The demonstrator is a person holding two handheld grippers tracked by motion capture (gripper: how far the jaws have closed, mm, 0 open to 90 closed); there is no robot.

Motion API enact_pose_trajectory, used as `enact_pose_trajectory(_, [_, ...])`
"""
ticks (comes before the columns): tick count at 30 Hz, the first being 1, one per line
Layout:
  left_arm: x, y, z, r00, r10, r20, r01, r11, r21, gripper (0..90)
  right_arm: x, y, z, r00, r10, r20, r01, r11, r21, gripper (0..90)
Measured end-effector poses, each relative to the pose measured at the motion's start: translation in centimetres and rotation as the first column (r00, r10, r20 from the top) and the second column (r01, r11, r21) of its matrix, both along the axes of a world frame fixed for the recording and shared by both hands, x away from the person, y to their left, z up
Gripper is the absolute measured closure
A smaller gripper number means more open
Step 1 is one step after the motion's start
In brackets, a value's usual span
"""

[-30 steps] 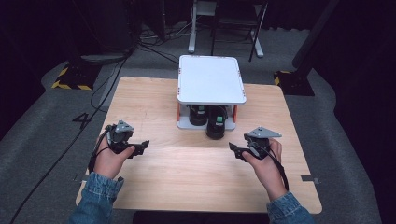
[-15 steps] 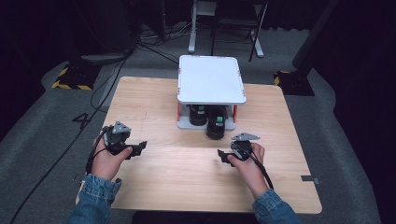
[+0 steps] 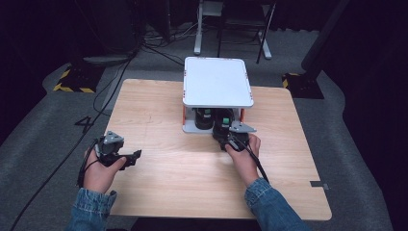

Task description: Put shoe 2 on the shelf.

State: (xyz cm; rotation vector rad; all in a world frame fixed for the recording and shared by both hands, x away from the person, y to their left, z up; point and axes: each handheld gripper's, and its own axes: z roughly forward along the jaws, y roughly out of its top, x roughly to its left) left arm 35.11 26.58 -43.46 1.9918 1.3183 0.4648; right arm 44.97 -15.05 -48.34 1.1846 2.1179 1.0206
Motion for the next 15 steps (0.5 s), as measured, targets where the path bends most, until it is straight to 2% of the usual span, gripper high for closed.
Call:
enact_pose_trajectory(1, [-0.1, 0.1, 0.0, 1.0, 0.001, 0.003, -0.001, 1.0, 0.002, 22.9, 0.3, 0.0, 0.0, 0.9999, -0.001, 0.014, 0.001, 1.0, -0.018, 42.0])
enact_pose_trajectory(2, [-0.2, 0.2, -0.1, 1.0, 0.004, 0.0, -0.004, 1.0, 0.002, 22.9, 0.5, -0.1, 0.0, 0.9998, -0.003, 0.017, 0.004, 1.0, -0.016, 43.2])
enact_pose_trajectory(4, [-0.4, 0.2, -0.1, 1.0, 0.006, 0.001, -0.006, 1.0, 0.005, 22.9, 1.5, -0.3, 0.1, 0.9999, -0.001, 0.01, 0.001, 1.0, 0.003, 44.8])
enact_pose_trajectory(10, [-0.8, 0.5, -0.3, 0.9999, 0.012, -0.007, -0.012, 0.9999, 0.006, 22.9, 3.6, -0.2, 0.4, 1.0, 0.007, 0.0, -0.007, 0.999, -0.037, 45.4])
enact_pose_trajectory(15, [-1.0, 0.7, -0.4, 0.9997, 0.021, -0.009, -0.021, 0.9997, 0.009, 22.9, 4.9, -0.2, 0.3, 0.9999, -0.004, 0.01, 0.004, 1.0, -0.018, 45.4])
